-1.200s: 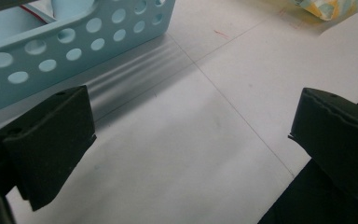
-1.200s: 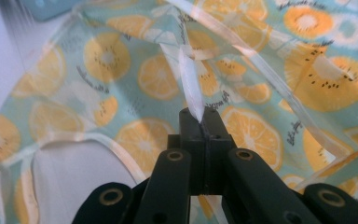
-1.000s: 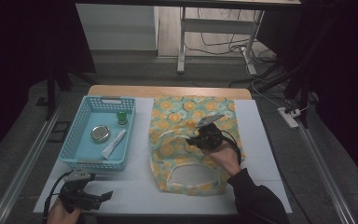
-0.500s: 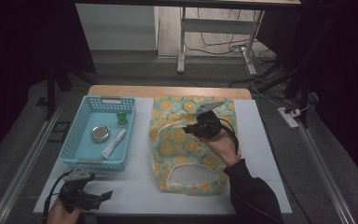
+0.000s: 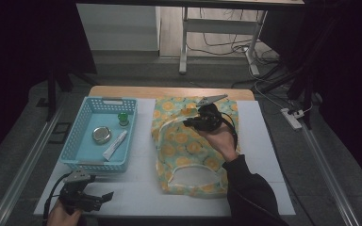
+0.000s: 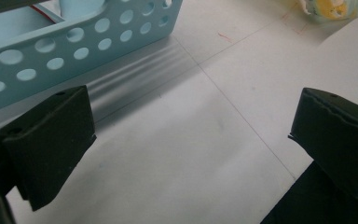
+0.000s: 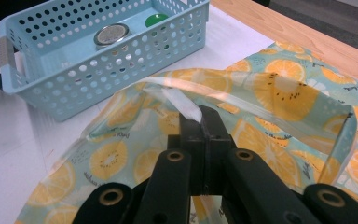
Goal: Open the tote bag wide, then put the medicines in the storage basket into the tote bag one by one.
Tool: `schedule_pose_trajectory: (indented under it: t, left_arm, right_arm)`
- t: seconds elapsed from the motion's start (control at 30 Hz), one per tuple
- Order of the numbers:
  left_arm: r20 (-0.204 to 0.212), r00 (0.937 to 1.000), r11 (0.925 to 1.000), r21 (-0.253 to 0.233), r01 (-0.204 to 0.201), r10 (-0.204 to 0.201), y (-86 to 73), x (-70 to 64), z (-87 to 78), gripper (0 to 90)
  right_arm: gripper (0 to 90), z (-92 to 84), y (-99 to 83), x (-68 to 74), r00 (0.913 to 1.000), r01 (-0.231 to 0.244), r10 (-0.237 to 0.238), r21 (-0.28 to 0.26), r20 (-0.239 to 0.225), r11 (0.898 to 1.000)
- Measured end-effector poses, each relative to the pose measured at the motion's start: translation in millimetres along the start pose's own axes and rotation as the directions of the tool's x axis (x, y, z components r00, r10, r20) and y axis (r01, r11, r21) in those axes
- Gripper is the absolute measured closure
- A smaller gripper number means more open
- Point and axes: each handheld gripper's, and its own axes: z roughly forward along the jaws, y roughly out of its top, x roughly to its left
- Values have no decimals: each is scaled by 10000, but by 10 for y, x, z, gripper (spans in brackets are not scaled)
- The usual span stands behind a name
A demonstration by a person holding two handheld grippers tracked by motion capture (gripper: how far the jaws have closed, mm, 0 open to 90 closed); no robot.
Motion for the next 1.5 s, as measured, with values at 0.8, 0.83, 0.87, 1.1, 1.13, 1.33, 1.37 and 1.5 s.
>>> schedule_pose_trajectory:
  t: [0.8,0.83,0.87,1.1,1.13,1.33,1.37,1.5]
  left_arm:
    - [42,9996,9991,-298,289,-288,-12,30,-31,0]
    - [46,9995,9990,-322,305,-304,-14,32,-36,0]
    - [42,9994,9987,-390,335,-334,-17,32,-42,0]
    - [168,9989,9983,-390,433,-427,-12,28,-56,0]
    - [165,9991,9984,-390,399,-393,-9,23,-59,0]
    - [209,9991,9978,-530,390,-380,3,10,-97,0]
    - [241,9990,9977,-550,385,-372,5,12,-102,0]
    - [269,9990,9973,-638,361,-344,18,6,-131,0]
  right_arm:
    - [896,-2,-3,15,9999,68,-71,-205,-117,9998]
    - [896,0,-6,13,9999,53,-56,-202,-138,9998]
    - [896,3,-9,13,9999,67,-69,-203,-131,9998]
    - [897,21,-16,21,9998,118,-120,-146,-136,9998]
    - [896,24,-15,25,9999,117,-118,-126,-115,9999]
    - [896,27,-22,25,9999,120,-121,-65,-96,9999]
    - [896,21,-22,23,9999,121,-122,-91,-121,9999]
    - [896,11,-24,13,9998,94,-96,-147,-168,9998]
